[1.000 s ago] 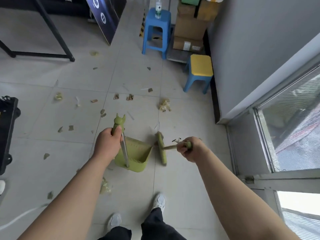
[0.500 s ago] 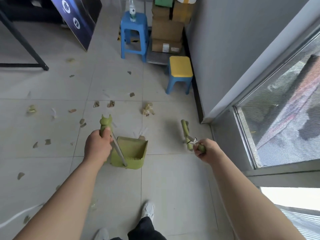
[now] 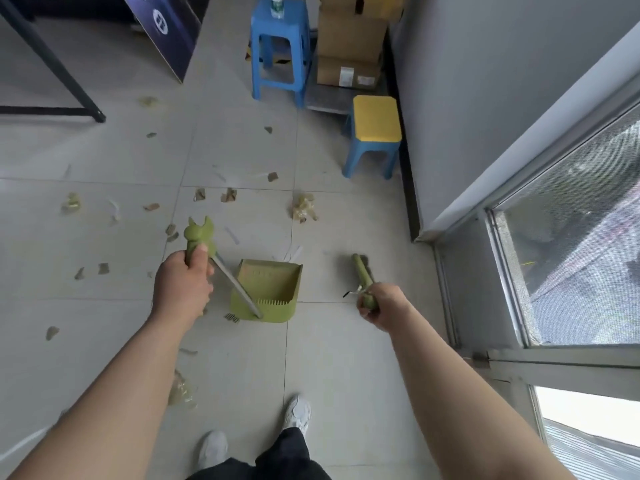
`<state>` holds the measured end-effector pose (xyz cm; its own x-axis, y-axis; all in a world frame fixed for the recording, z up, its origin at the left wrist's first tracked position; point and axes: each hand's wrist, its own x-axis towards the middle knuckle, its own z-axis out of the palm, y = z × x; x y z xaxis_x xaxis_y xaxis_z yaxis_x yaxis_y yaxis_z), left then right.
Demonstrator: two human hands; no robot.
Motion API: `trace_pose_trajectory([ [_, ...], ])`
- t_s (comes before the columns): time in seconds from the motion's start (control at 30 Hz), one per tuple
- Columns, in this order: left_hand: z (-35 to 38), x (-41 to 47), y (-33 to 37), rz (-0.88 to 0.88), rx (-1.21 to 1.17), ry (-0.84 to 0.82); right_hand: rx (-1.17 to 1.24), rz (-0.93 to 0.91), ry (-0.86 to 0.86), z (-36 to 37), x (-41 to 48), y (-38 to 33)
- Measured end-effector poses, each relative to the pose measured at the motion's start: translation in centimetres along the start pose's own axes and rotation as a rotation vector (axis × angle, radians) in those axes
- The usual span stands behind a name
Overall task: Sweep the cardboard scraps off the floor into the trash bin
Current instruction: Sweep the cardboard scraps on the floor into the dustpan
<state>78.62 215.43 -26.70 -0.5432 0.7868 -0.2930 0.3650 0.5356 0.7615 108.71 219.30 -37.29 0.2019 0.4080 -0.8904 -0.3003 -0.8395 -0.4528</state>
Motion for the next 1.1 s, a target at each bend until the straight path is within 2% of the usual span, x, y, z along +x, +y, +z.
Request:
trace_pose_trajectory([
  [0.27,-4.4,1.0,-1.6,-0.027,-0.034,0.043,-0.126,0.031,-0.204,6.0,-4.9,2.6],
  [0.47,-7.6,2.5,-3.2,-0.018,-0.037,0.043,-0.039,0.085,-0.315,7.3,-8.0,3.9],
  [0.63,-10.4,4.7,-3.8,-0.008,-0.033,0.016,0.045,0.076,-0.277,9.1,-10.0,4.9],
  [0.97,-15.7,8.7,-6.1,-0.007,0.018,0.008,-0.011,0.052,-0.116,15.6,-10.5,6.1],
  [1.1,-17.8,9.6,-7.6,-0.023,0.015,0.026,0.042,0.093,-0.149,19.3,-10.5,8.1],
])
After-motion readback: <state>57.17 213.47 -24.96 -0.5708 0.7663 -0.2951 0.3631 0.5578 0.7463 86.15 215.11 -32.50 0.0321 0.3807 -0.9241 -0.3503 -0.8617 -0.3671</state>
